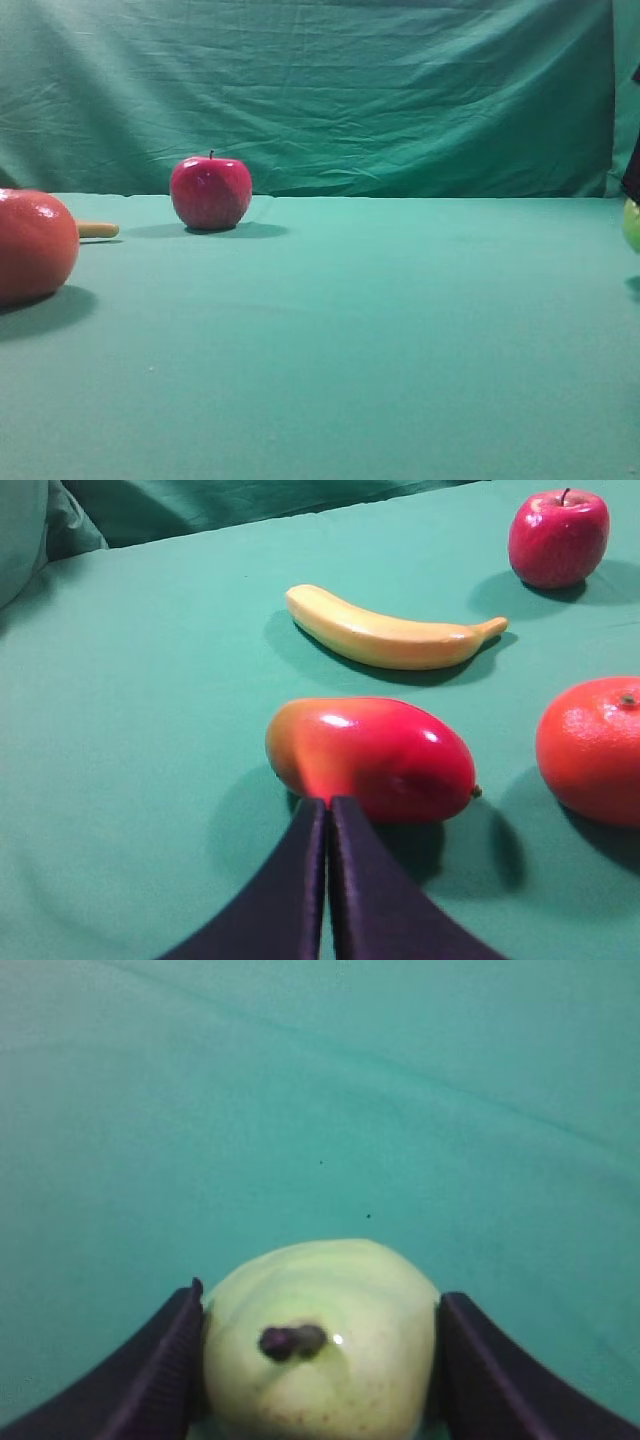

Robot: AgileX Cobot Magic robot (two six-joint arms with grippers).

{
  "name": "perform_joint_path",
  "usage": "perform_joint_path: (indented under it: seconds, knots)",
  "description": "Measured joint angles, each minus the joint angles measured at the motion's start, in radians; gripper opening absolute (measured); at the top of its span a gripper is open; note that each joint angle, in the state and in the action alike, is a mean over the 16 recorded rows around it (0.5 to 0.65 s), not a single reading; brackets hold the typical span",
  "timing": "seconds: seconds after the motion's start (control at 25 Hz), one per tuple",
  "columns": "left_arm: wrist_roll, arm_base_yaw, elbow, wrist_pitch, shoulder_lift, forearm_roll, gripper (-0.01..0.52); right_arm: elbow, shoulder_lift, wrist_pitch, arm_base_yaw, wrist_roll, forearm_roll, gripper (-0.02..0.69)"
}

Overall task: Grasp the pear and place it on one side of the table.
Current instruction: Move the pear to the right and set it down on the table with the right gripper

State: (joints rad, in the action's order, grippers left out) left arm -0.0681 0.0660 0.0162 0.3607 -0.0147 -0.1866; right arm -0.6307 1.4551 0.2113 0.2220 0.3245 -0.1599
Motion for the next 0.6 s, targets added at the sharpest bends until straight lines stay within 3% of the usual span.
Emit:
perform_joint_path:
  seconds: [0.2, 0.44, 0.6]
  knots:
    - [0.000, 0.000, 0.000, 0.000, 0.000, 0.000, 0.000, 0.005, 0.017, -0.036, -0.001, 0.000, -0.004, 0.480]
    - [0.000, 0.000, 0.000, 0.000, 0.000, 0.000, 0.000, -0.050, -0.053, 0.053, -0.001, -0.001, -0.006, 0.551]
    - [0.000, 0.000, 0.000, 0.000, 0.000, 0.000, 0.000, -0.107, -0.147, 0.165, -0.001, -0.007, -0.006, 0.533]
